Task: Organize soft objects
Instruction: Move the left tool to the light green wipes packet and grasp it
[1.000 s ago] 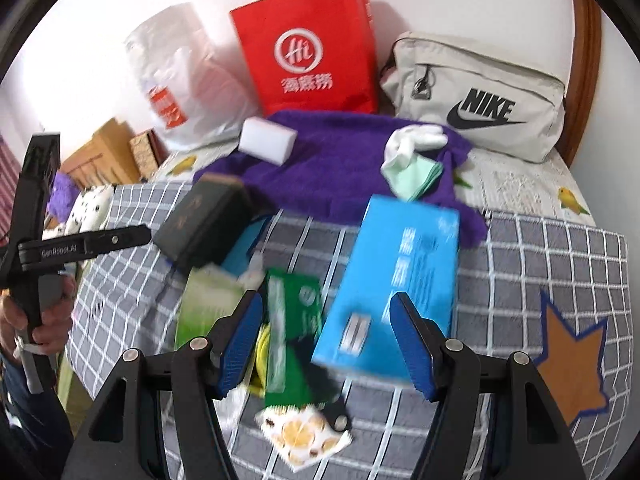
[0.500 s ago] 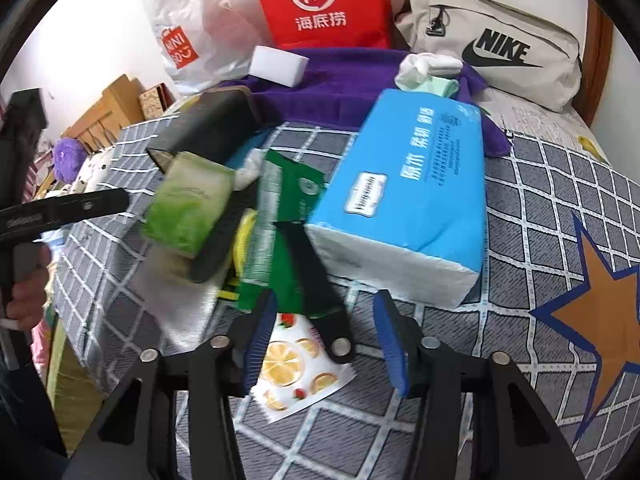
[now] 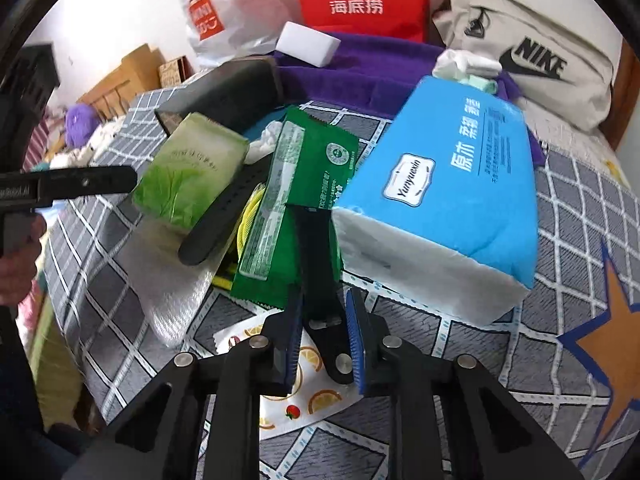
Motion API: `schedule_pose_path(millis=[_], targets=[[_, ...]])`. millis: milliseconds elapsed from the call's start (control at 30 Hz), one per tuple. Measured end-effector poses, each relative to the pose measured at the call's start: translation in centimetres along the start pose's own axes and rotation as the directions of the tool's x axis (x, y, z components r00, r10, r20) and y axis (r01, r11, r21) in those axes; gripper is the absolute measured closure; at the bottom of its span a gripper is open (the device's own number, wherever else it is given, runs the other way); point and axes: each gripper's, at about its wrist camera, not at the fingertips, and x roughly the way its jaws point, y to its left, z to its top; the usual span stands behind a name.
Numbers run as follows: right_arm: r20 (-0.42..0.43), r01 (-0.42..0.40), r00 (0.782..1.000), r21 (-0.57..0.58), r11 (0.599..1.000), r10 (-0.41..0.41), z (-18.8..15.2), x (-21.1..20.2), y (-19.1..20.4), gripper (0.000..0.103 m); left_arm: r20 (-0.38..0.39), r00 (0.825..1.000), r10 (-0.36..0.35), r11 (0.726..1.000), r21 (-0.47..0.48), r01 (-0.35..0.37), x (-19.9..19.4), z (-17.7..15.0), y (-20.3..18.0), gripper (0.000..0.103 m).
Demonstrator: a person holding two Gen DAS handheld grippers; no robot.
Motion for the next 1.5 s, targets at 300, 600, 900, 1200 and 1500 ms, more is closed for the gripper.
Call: schedule_pose_path(millis=[300, 600, 900, 1200, 1500], targets=[[-0.009, 0.048, 0.999, 0.072, 0.996, -0.048, -1.2, -2.9, -1.6, 0.098, -0.008, 1.0, -0.021, 1.0, -0.002, 0.021, 0.2, -0.4, 0.5, 0.015], [-0.037, 0.028, 0.999, 0.088, 0.996, -0.025, -1.0, -1.2, -1.6, 0.094, -0.009, 0.999, -0.046, 0.999, -0.009, 0.046, -0.1, -0.8, 0.8, 0.015], [0.03, 0.028, 0.999, 0.101, 0.994, -0.031, -1.2, -3.0, -1.3, 0.1, 0.009, 0.996, -0.089, 0.995, 0.048, 0.089, -0.6, -0.3, -1.5, 0.015], [0.078, 0.035, 0.996, 0.161, 0.986, -0.048, -2.2, -5.7, -2.6, 0.1, -0.018, 0.992, -0.122, 0.989, 0.083, 0.123, 2.1, 1.8, -5.2, 0.034], [0.081, 0.03, 0.996, 0.203, 0.979, -0.048, -2.7, -6.0, -3.7, 0.1, -0.04, 0.986, -0.163, 0.985, 0.048, 0.165, 3.6, 1.7, -4.7, 0.073]])
